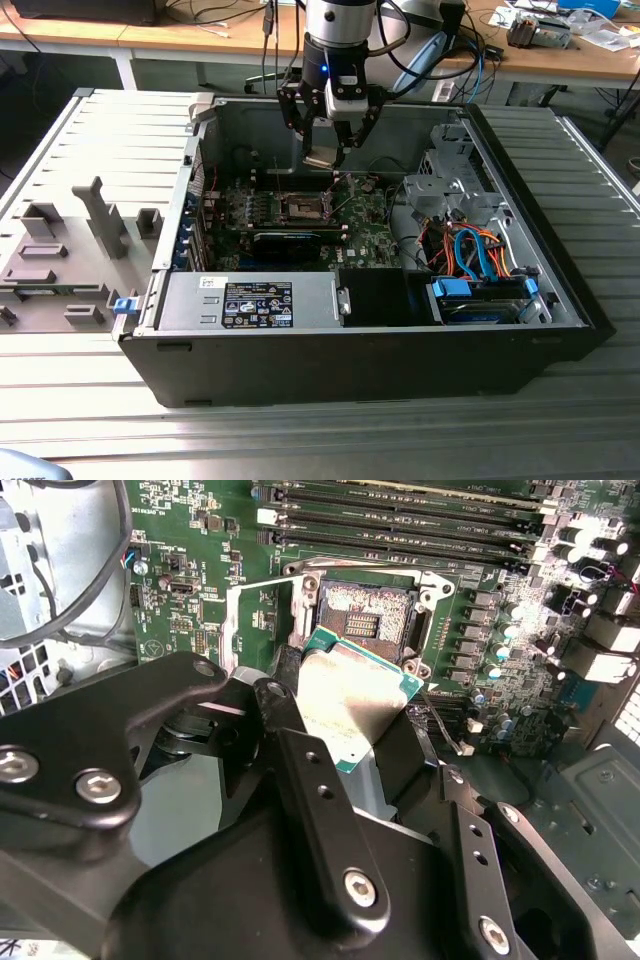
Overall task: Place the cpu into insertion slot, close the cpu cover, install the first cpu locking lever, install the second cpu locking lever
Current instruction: 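Place the cpu into insertion slot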
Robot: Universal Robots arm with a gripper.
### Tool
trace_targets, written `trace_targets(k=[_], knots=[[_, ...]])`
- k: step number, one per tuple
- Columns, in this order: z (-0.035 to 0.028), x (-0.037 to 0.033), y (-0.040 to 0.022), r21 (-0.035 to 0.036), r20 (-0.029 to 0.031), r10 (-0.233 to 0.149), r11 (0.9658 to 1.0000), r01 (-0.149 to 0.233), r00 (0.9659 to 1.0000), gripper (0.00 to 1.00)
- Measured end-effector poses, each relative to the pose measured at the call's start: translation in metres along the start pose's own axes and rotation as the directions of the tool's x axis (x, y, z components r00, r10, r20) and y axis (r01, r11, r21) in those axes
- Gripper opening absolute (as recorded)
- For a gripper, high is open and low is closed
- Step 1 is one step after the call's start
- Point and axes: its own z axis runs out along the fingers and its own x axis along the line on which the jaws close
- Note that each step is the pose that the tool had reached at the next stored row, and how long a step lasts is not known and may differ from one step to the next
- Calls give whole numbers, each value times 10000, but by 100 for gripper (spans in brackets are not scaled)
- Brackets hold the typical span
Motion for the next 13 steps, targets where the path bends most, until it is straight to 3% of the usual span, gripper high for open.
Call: trace_targets(k=[13], knots=[[0, 0, 0, 28, 13, 113, 9999, -113, 9999, 55]])
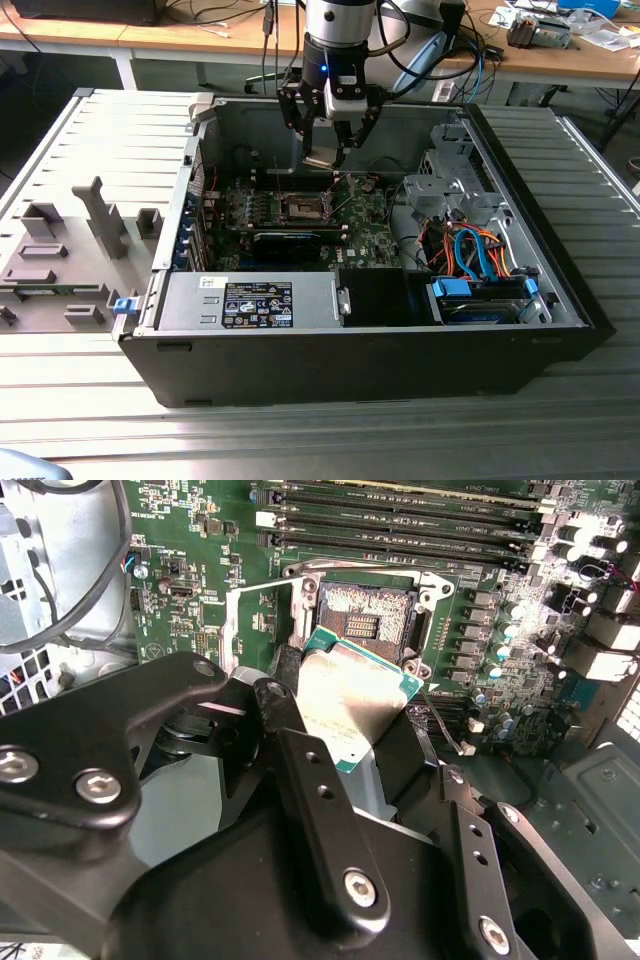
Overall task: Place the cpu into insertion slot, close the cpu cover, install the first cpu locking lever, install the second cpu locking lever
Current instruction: 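Place the cpu into insertion slot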
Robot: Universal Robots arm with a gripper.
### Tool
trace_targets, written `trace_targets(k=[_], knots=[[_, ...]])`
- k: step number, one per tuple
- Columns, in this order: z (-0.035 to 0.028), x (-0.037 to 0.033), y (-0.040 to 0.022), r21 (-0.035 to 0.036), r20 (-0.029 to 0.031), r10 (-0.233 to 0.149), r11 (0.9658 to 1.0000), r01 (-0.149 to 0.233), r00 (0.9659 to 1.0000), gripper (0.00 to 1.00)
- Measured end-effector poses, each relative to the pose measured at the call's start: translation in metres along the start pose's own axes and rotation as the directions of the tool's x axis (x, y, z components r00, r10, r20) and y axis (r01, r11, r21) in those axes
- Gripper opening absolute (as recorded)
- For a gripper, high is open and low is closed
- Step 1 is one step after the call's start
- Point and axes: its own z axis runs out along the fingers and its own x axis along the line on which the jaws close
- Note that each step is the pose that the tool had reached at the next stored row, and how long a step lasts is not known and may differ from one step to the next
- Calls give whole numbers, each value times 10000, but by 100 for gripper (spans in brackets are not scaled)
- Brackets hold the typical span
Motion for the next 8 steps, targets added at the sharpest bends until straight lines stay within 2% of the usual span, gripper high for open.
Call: trace_targets(k=[8], knots=[[0, 0, 0, 9, 4, 26, 10000, -26, 10000, 55]])
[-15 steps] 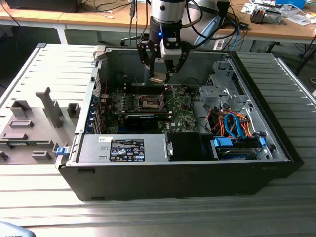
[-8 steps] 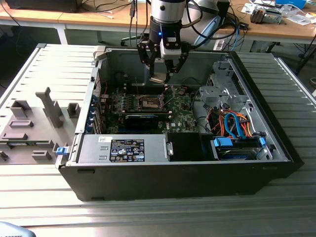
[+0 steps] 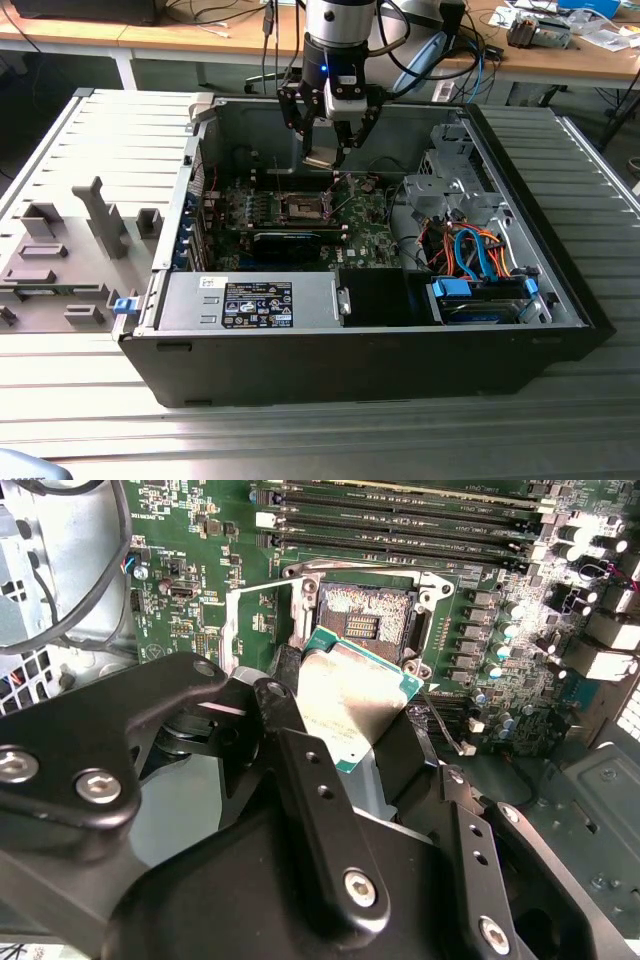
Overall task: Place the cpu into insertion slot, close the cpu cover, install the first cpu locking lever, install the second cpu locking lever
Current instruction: 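Place the cpu into insertion slot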
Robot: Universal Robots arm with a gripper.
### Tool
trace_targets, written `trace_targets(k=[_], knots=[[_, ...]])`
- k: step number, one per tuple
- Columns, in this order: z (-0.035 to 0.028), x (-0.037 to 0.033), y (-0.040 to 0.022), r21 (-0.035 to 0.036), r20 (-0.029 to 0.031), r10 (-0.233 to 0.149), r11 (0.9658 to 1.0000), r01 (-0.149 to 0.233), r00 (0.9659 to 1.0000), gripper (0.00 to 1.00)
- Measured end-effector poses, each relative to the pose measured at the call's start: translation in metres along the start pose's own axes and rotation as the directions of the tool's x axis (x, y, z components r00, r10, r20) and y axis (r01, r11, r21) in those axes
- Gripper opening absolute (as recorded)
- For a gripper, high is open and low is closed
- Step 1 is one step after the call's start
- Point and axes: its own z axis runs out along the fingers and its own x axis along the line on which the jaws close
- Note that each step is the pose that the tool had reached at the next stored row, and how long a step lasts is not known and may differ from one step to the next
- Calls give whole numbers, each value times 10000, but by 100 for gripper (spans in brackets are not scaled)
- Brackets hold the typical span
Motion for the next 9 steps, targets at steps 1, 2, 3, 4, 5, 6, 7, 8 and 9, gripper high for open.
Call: trace_targets(k=[1, 2, 3, 4, 5, 6, 7, 8, 9], knots=[[0, 0, 0, 2, 1, 7, 10000, -7, 10000, 55], [0, 0, 0, 5, 2, 15, 10000, -15, 10000, 55], [0, 0, 0, 6, 3, 16, 10000, -16, 10000, 55], [0, 0, 0, 7, 3, 18, 10000, -18, 10000, 55], [0, 0, 0, 10, 5, 22, 10000, -22, 10000, 55], [0, 0, 0, 12, 5, 26, 10000, -26, 10000, 55], [0, 0, 0, 15, 7, 30, 10000, -30, 10000, 55], [0, 0, 0, 16, 7, 32, 10000, -32, 10000, 55], [0, 0, 0, 24, 10, 48, 10000, -48, 10000, 55]])
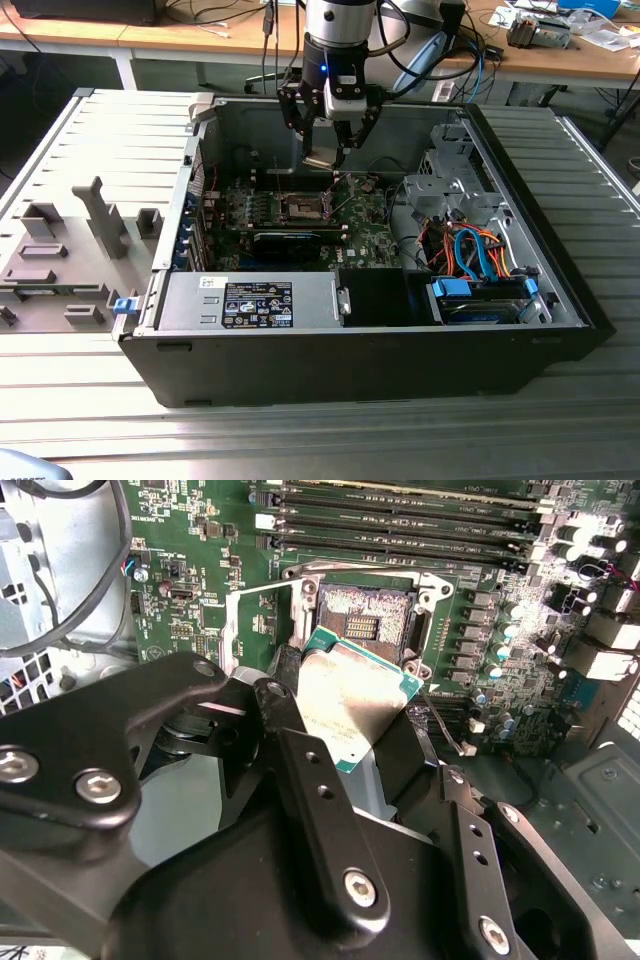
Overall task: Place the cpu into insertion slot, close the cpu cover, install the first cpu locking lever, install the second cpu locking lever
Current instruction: 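Place the cpu into insertion slot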
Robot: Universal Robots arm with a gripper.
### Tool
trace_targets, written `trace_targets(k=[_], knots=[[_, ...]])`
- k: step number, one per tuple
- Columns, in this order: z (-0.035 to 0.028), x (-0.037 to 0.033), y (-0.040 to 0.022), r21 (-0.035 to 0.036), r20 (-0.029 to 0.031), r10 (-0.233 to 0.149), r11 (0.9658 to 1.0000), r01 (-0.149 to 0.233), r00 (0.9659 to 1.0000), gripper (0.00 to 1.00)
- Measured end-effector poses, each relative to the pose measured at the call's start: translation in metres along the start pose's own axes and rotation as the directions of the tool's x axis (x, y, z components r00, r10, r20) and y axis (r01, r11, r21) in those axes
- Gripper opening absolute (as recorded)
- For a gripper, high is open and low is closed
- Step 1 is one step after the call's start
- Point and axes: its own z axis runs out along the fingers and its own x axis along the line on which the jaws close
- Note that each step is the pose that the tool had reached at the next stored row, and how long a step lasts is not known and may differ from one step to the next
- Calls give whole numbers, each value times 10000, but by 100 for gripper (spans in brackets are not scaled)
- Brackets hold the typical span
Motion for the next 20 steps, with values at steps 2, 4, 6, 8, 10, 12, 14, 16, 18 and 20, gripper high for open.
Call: trace_targets(k=[2, 4, 6, 8, 10, 12, 14, 16, 18, 20], knots=[[0, 0, 0, 17, 8, 16, 10000, -16, 10000, 55], [0, 0, 0, 25, 11, 19, 10000, -19, 10000, 55], [0, 0, 0, 29, 13, 22, 10000, -22, 10000, 55], [0, 0, 0, 33, 16, 26, 10000, -26, 10000, 55], [0, 0, 0, 43, 20, 34, 10000, -34, 10000, 55], [0, 0, 0, 55, 25, 44, 10000, -44, 10000, 55], [0, 0, 0, 63, 29, 50, 10000, -50, 10000, 55], [0, 0, 0, 70, 32, 56, 10000, -56, 10000, 55], [0, 0, 0, 77, 35, 61, 10000, -61, 10000, 55], [0, 0, 0, 86, 40, 71, 9999, -72, 10000, 55]])
